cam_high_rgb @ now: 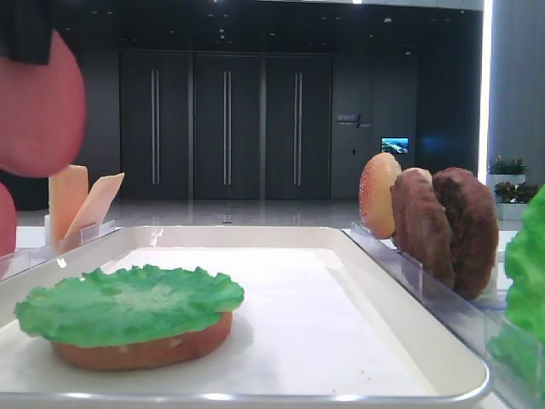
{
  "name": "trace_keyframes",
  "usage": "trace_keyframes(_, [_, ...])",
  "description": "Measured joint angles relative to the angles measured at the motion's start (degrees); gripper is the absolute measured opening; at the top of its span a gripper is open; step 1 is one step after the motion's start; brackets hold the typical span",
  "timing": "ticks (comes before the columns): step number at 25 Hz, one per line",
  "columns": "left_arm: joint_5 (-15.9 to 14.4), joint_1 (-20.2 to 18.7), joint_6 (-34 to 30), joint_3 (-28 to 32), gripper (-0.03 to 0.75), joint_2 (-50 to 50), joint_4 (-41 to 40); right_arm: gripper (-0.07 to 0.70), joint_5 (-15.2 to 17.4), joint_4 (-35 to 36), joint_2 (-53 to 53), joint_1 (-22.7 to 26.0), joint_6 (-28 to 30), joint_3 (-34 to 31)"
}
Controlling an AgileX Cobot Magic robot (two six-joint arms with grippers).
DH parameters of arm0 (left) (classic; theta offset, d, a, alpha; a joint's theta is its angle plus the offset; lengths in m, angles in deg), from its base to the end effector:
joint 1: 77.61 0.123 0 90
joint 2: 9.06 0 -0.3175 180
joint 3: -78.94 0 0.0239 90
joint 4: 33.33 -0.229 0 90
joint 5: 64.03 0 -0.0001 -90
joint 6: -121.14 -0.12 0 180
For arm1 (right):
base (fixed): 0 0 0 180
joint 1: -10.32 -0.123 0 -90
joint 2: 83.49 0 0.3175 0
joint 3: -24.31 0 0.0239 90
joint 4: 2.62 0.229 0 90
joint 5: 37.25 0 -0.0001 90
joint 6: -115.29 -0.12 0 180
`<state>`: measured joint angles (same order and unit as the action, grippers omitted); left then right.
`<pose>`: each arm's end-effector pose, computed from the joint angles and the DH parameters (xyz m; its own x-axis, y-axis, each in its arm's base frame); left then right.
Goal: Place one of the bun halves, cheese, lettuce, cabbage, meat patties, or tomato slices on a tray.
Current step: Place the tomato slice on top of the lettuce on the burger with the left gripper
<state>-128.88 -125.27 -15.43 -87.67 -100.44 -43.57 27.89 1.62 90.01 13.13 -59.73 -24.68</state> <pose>0.1875 -0.1771 0.2888 -0.9608 0.1314 -0.2443 0.1341 0.9909 0.0055 -0.0368 0.0099 0.2474 -0.5067 -0.0308 -0.8616 -0.0371 0.9992 -0.0139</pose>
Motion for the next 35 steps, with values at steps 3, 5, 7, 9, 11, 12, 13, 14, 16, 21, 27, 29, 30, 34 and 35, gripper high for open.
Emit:
trace_keyframes(3, [7.1, 0.5, -0.4, 3.5, 0.054, 0.8, 2.0, 0.232, 0.0, 0.0, 0.0, 0.0, 0.0, 0.0])
trace_keyframes(5, [11.6, 1.9, -2.3, 5.7, 0.054, 1.5, 4.3, 0.232, 0.0, 0.0, 0.0, 0.0, 0.0, 0.0])
trace_keyframes(7, [16.0, 4.7, -5.4, 9.2, 0.054, 2.7, 8.4, 0.232, 0.0, 0.0, 0.0, 0.0, 0.0, 0.0])
trace_keyframes(9, [21.0, 7.9, -11.5, 12.6, 0.054, 4.6, 15.2, 0.232, 0.0, 0.0, 0.0, 0.0, 0.0, 0.0])
trace_keyframes(11, [24.7, 10.7, -20.3, 15.8, 0.054, 6.4, 23.9, 0.232, 0.0, 0.0, 0.0, 0.0, 0.0, 0.0])
trace_keyframes(12, [25.9, 12.0, -25.3, 17.5, 0.053, 7.4, 29.1, 0.232, 0.0, 0.0, 0.0, 0.0, 0.0, 0.0])
trace_keyframes(13, [27.2, 13.2, -29.5, 19.0, 0.053, 8.2, 34.3, 0.232, 0.0, 0.0, 0.0, 0.0, 0.0, 0.0])
trace_keyframes(14, [28.2, 14.2, -33.6, 20.1, 0.054, 8.8, 38.5, 0.232, 0.0, 0.0, 0.0, 0.0, 0.0, 0.0])
trace_keyframes(16, [29.5, 16.6, -42.9, 22.4, 0.054, 9.6, 47.8, 0.232, 0.0, 0.0, 0.0, 0.0, 0.0, 0.0])
trace_keyframes(21, [29.8, 23.9, -65.4, 28.2, 0.054, 9.8, 68.9, 0.232, 0.0, 0.0, 0.0, 0.0, 0.0, 0.0])
trace_keyframes(27, [28.7, 30.2, -77.7, 32.8, 0.054, 9.8, 80.1, 0.232, 0.0, 0.0, 0.0, 0.0, 0.0, 0.0])
trace_keyframes(29, [27.9, 30.2, -78.7, 32.8, 0.054, 9.8, 80.2, 0.232, 0.0, 0.0, 0.0, 0.0, 0.0, 0.0])
trace_keyframes(30, [27.6, 30.2, -79.5, 32.9, 0.054, 9.7, 80.7, 0.232, 0.0, 0.0, 0.0, 0.0, 0.0, 0.0])
trace_keyframes(34, [26.3, 30.2, -83.2, 32.9, 0.054, 8.0, 84.3, 0.232, 0.0, 0.0, 0.0, 0.0, 0.0, 0.0])
trace_keyframes(35, [25.8, 30.2, -83.8, 32.9, 0.054, 7.0, 84.7, 0.232, 0.0, 0.0, 0.0, 0.0, 0.0, 0.0])
